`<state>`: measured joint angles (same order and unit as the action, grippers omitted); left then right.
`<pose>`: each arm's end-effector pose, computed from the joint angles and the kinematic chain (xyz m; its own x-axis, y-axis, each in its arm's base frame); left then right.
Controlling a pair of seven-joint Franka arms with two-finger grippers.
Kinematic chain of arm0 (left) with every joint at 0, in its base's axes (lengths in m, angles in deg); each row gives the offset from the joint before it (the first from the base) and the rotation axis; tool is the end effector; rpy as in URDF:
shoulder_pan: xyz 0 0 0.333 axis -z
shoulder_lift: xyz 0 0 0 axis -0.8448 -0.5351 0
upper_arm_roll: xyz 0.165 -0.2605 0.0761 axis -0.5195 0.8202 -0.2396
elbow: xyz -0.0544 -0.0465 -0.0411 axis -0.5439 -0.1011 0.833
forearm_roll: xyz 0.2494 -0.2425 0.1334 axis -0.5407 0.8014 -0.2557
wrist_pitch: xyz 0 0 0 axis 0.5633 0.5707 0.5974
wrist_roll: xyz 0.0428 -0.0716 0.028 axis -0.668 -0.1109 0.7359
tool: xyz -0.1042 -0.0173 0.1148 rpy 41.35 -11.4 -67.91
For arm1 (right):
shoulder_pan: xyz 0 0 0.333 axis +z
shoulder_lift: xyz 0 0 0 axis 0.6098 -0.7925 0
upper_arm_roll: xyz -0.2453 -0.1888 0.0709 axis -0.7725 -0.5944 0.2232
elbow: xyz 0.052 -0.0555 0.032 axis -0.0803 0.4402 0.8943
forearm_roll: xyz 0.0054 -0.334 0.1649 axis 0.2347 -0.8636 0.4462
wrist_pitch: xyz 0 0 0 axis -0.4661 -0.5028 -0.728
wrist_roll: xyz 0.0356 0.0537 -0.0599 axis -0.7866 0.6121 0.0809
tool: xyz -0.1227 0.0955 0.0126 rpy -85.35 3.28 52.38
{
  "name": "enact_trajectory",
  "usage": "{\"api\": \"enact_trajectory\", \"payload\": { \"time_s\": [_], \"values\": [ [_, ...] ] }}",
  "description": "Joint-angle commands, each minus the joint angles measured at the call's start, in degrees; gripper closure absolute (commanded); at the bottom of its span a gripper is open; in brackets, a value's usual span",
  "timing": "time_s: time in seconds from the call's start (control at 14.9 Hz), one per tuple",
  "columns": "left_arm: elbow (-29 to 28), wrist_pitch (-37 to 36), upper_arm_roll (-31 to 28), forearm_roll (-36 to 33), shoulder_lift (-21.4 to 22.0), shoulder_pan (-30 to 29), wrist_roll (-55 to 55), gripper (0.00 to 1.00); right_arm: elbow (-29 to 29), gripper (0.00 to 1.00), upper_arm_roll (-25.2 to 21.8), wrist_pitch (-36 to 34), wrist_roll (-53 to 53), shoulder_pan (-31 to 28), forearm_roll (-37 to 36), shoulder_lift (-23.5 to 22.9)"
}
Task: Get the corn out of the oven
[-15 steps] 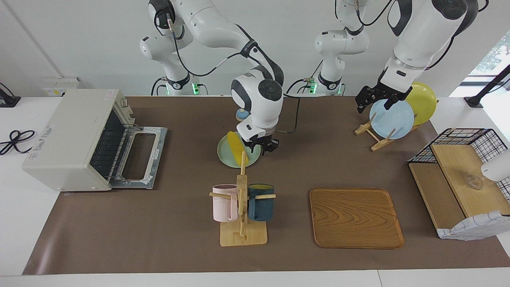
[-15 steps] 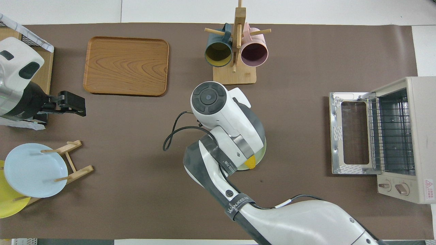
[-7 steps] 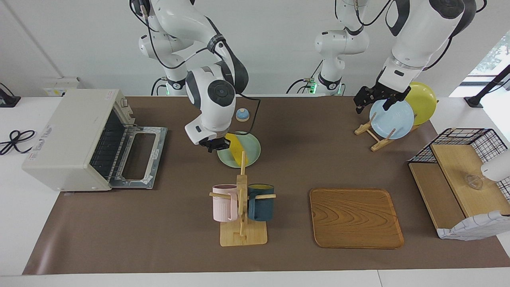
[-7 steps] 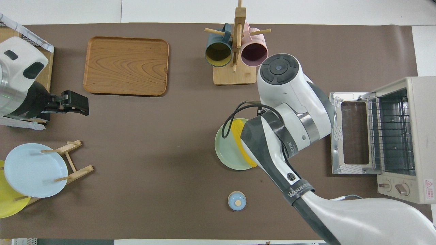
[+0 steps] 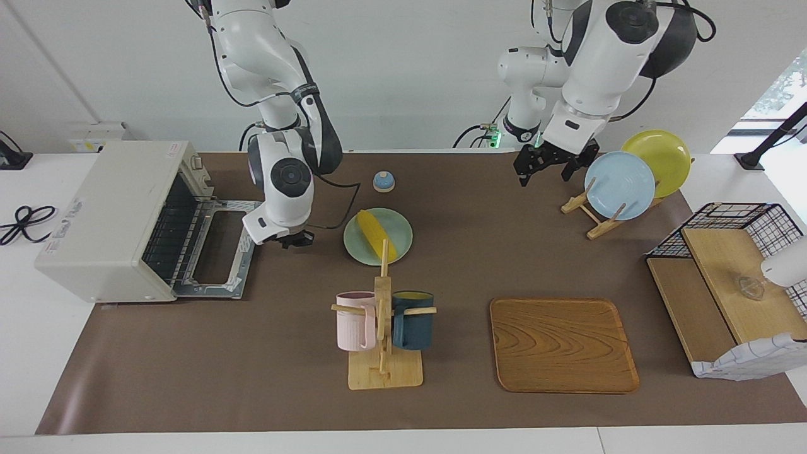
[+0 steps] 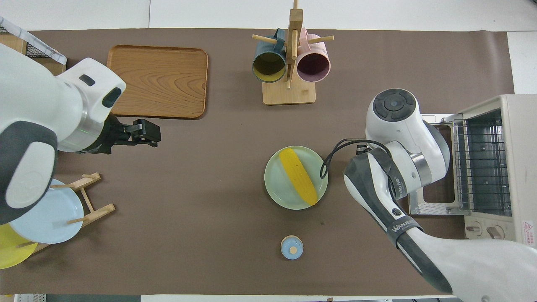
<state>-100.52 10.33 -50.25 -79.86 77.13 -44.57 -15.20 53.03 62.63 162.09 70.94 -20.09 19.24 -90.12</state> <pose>0.4893 -0.2043 0.5262 0.9954 0.0808 -0.0516 0.0819 -0.9965 0.0190 0.5176 0.0985 0.2797 0.9716 -0.1922 -0.1378 -0.1404 -0.9376 0.3180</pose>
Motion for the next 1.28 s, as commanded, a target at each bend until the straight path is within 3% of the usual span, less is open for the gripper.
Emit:
{"api": "enact_trajectory", "payload": {
  "time_s": [0.0, 0.27, 0.67, 0.81, 1.01, 1.21],
  "values": [
    [-1.36, 3.71, -0.68, 2.01, -1.85, 4.74, -6.01, 0.00, 5.75, 1.00, 0.67, 4.02, -0.82, -2.98, -1.93, 3.35],
    [-2.06, 13.19, -0.76, 2.11, -9.32, 14.76, -22.79, 0.00, 7.96, 1.00, 0.67, 7.63, -3.28, -6.15, -1.93, 3.44],
    [0.03, 29.71, -1.03, -0.34, -23.37, 26.01, -41.43, 0.00, 7.26, 1.00, 0.67, 5.97, -8.55, -7.64, -7.64, 3.27],
    [0.39, 33.77, -1.03, -1.41, -26.55, 26.99, -44.09, 0.00, 4.98, 1.00, 0.67, 3.17, -10.39, -7.64, -8.52, 3.01],
    [0.31, 37.30, -1.12, -1.41, -27.62, 27.70, -45.49, 0.00, 0.59, 1.00, 0.67, -2.01, -18.81, -10.35, -8.44, 4.75],
    [-0.31, 38.17, -1.20, -1.58, -27.97, 28.58, -46.29, 0.00, -0.13, 1.00, 0.76, -4.66, -26.90, -14.48, -8.00, 8.53]
  ]
}}
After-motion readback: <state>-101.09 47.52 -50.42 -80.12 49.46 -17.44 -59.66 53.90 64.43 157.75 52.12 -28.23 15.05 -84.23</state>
